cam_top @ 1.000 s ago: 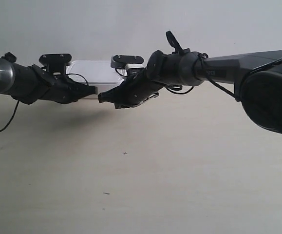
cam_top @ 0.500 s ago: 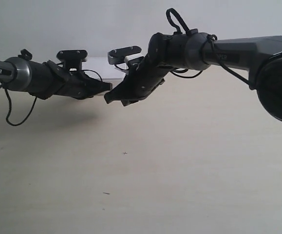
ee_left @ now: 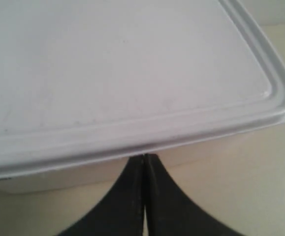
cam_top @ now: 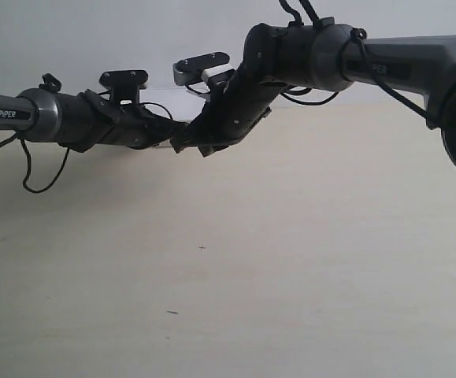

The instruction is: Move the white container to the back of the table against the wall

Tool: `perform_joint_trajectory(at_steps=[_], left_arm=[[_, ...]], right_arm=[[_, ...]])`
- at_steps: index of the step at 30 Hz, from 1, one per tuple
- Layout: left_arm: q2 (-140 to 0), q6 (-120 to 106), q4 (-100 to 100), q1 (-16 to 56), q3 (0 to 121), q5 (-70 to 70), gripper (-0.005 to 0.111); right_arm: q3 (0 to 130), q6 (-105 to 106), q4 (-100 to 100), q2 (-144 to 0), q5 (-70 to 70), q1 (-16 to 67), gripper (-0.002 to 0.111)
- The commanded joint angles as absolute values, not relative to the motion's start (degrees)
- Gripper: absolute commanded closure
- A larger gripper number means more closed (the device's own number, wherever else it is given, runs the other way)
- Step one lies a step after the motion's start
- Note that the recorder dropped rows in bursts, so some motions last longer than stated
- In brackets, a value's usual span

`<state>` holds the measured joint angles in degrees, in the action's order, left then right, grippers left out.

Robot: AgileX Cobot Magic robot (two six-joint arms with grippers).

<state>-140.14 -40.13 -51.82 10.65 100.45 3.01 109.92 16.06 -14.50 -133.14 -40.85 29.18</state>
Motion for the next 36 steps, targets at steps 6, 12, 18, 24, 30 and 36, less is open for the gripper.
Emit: perform_joint_trajectory(at_steps=[6, 12, 18, 24, 30, 36], left_arm=[[-143.0, -39.8, -54.6, 11.4, 105.2, 2.9, 0.107], [-144.2, -39.8, -54.6, 11.4, 107.5, 0.8, 0.107], [-144.6, -40.0, -54.6, 11.4, 107.5, -1.0, 0.107], [-144.6, -40.1, -54.6, 11.3, 107.5, -2.8, 0.107], [-143.2, -40.4, -48.6, 11.3, 107.5, 9.1, 0.107], [-138.6, -39.5, -48.8, 11.1, 102.1, 9.2, 0.107]], right_arm=[[110.3, 16.5, -14.0, -132.5, -41.9, 28.9, 0.108], [110.3, 16.5, -14.0, -132.1, -42.2, 28.9, 0.108], [110.3, 16.5, -14.0, -131.9, -42.3, 28.9, 0.108], [110.3, 16.5, -14.0, -131.9, -42.5, 28.9, 0.108], [110.3, 16.5, -14.0, -131.9, -43.7, 28.9, 0.108], [110.3, 16.5, -14.0, -131.3, -43.8, 28.9, 0.108]])
